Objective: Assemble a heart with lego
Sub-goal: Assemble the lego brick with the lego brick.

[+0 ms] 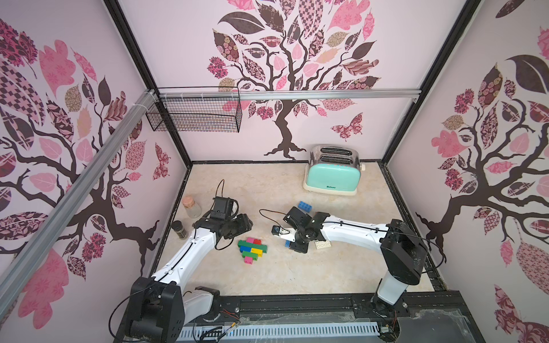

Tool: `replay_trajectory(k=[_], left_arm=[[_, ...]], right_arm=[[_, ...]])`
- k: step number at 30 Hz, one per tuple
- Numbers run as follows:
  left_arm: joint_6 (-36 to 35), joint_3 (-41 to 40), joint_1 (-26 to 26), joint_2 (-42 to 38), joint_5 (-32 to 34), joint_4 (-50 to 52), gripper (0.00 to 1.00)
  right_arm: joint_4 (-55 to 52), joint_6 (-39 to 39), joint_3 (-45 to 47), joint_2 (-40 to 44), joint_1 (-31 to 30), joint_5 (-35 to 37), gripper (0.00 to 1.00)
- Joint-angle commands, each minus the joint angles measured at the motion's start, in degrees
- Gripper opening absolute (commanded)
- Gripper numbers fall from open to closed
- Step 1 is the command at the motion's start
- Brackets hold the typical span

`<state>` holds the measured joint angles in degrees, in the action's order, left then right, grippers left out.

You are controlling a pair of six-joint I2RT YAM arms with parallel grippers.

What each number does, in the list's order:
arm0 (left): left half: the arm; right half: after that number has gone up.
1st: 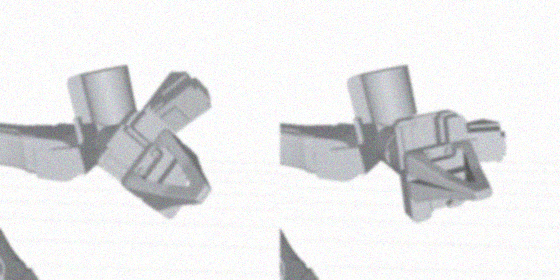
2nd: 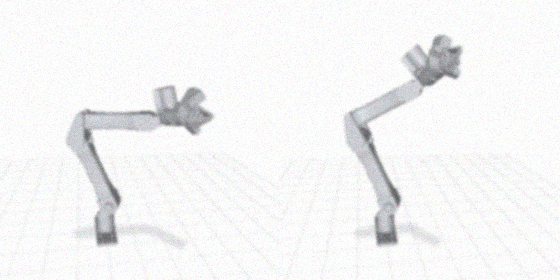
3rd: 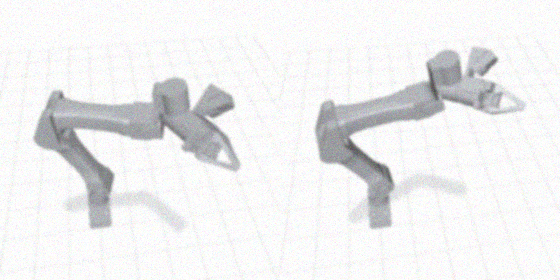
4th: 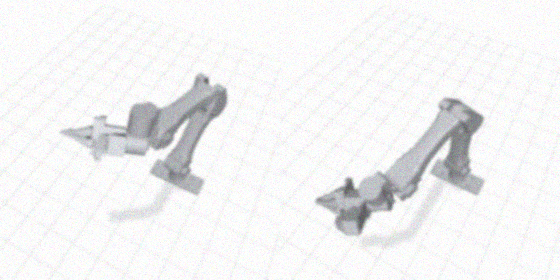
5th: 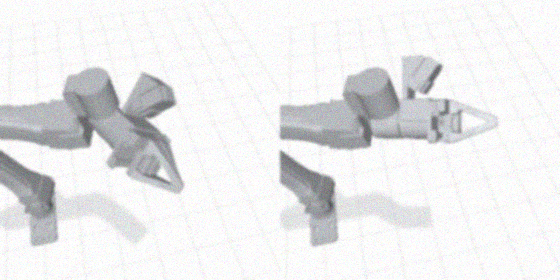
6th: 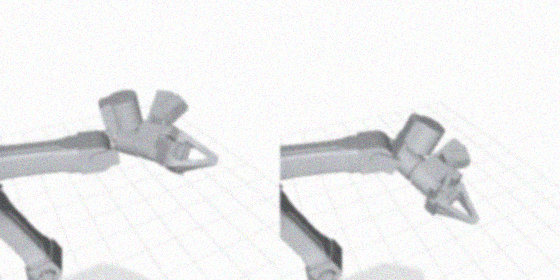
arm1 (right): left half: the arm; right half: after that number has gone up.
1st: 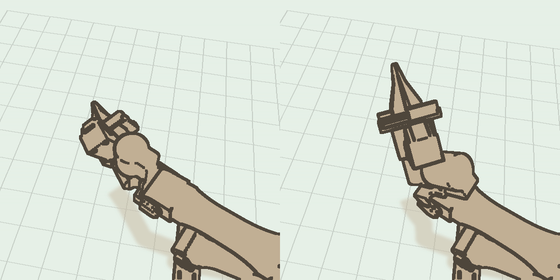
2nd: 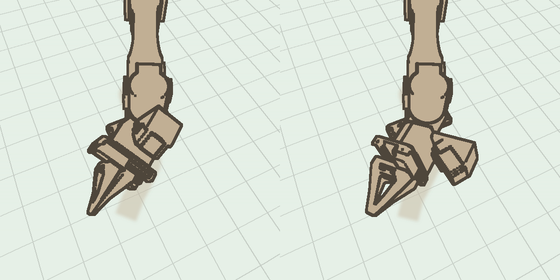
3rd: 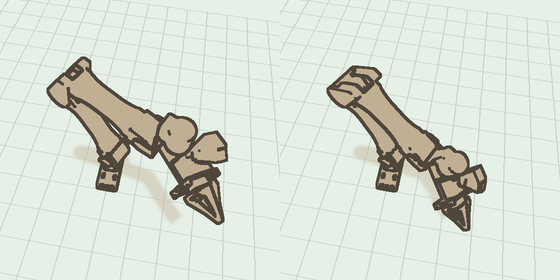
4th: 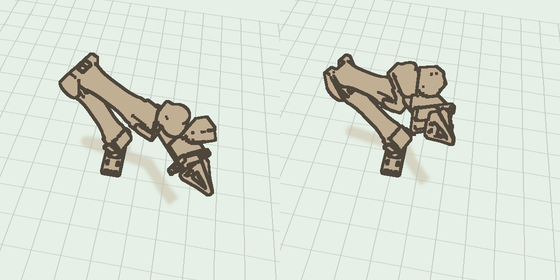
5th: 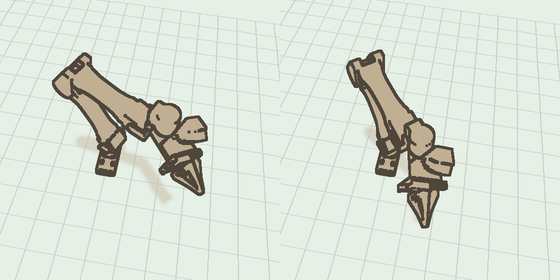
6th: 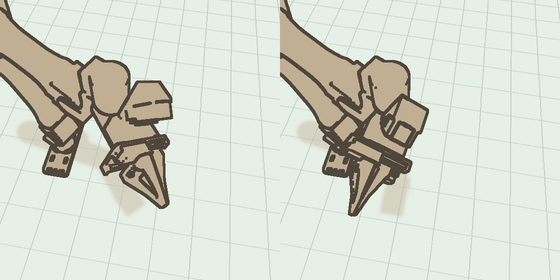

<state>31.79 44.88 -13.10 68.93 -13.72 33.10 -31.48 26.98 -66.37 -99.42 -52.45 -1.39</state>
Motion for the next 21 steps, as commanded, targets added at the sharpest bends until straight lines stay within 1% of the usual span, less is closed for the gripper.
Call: replay_trajectory(k=[1,14,21], left_arm=[[0.4,-0.8,0.3,-1.0,0.5,-0.5,0.61],[0.5,-0.7,0.4,-0.4,0.5,-0.7,0.61],[0.5,-0.5,0.3,-0.1,0.5,-0.8,0.61]], right_arm=[[-0.3,-0.5,-1.4,-1.5,-0.2,1.2,0.28],[0.6,0.1,-0.4,-2.6,-0.1,2.6,0.29],[0.3,0.8,0.8,-2.1,-0.2,1.5,0.29]])
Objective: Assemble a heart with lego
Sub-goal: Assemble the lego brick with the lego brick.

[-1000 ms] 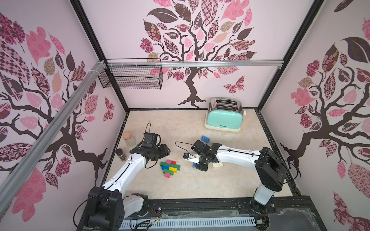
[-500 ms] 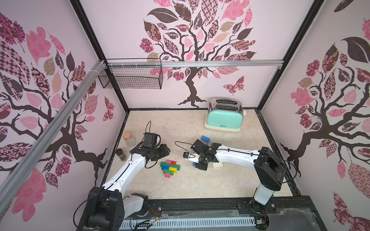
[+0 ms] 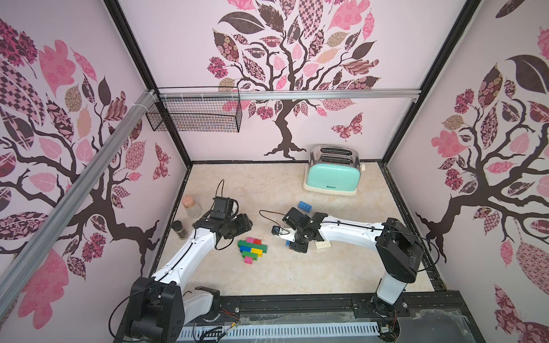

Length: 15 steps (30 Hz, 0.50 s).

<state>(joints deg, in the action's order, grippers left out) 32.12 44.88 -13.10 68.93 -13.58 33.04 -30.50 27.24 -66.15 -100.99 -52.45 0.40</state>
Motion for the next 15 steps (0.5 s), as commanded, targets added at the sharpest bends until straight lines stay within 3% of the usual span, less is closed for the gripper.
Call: replay_trajectory(k=[1,15], left_arm=[[0.3,-0.6,0.3,-0.2,0.4,-0.7,0.61],[0.5,-0.6,0.3,-0.2,0.5,-0.9,0.61]], right_arm=[[-0.8,0.6,0.6,-0.5,-0.2,-0.6,0.29],[3.0,-0.2,3.9,1.5,-1.3,4.1,0.28]])
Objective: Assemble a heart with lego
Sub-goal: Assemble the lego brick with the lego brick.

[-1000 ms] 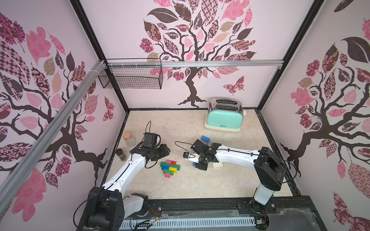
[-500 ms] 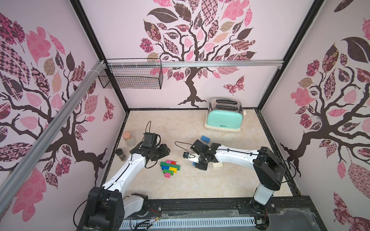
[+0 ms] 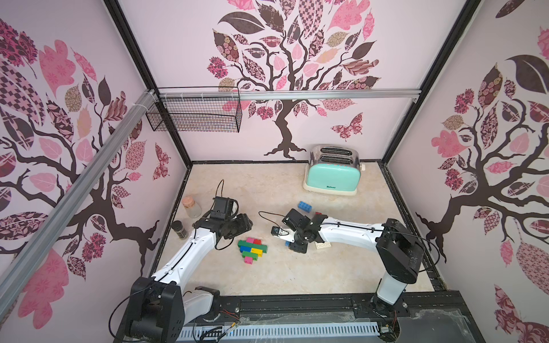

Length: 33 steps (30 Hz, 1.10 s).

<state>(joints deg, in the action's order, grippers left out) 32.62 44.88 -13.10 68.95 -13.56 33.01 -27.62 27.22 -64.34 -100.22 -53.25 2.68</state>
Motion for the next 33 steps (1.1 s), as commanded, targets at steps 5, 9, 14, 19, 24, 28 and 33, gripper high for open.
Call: replay_trajectory(k=[5,9,14,19,24,28,33], left_arm=[[0.1,-0.5,0.3,-0.1,0.4,-1.0,0.61],[0.1,-0.4,0.3,-0.6,0.4,-0.6,0.61],[0.1,-0.7,0.3,-0.8,0.6,-0.3,0.61],[0.3,-0.5,0.3,-0.8,0.8,-0.5,0.61],[0.3,-0.7,0.3,-0.7,0.8,-0.5,0.61],[0.3,-0.8,0.3,-0.5,1.0,-0.6,0.61],[0.4,-1.0,0.3,-0.4,1.0,-0.9,0.61]], right_arm=[[0.6,-0.8,3.0,1.9,-1.3,2.3,0.28],[-0.1,-1.0,3.4,1.2,-1.3,3.0,0.29],[-0.4,-1.2,3.4,1.7,-1.4,3.2,0.28],[1.7,-0.6,5.3,4.1,-1.9,2.7,0.28],[2.7,-0.8,6.1,4.6,-2.2,5.3,0.28],[5.7,-0.5,7.5,5.6,-2.6,7.7,0.28],[6.3,0.9,8.7,5.9,-2.9,5.8,0.28]])
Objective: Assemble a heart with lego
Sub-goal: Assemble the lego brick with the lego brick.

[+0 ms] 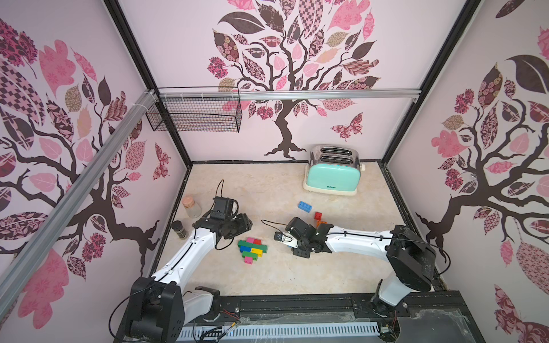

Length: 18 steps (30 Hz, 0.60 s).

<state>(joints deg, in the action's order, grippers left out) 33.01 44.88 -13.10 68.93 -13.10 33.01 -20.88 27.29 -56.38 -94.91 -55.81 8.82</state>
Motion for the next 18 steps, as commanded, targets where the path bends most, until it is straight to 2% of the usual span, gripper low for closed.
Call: replay_trajectory(k=[1,12,18], left_arm=[[0.0,-1.0,0.3,-0.3,0.5,-0.8,0.61],[-0.5,-0.2,0.3,-0.3,0.9,-0.2,0.61],[-1.1,0.4,0.4,-0.5,1.0,0.7,0.61]], right_arm=[[-1.4,1.2,0.6,0.2,-0.4,-1.4,0.28],[-13.0,1.3,-6.2,-6.5,2.3,-15.4,0.27],[-15.4,0.8,-6.8,-8.5,3.4,-19.2,0.27]])
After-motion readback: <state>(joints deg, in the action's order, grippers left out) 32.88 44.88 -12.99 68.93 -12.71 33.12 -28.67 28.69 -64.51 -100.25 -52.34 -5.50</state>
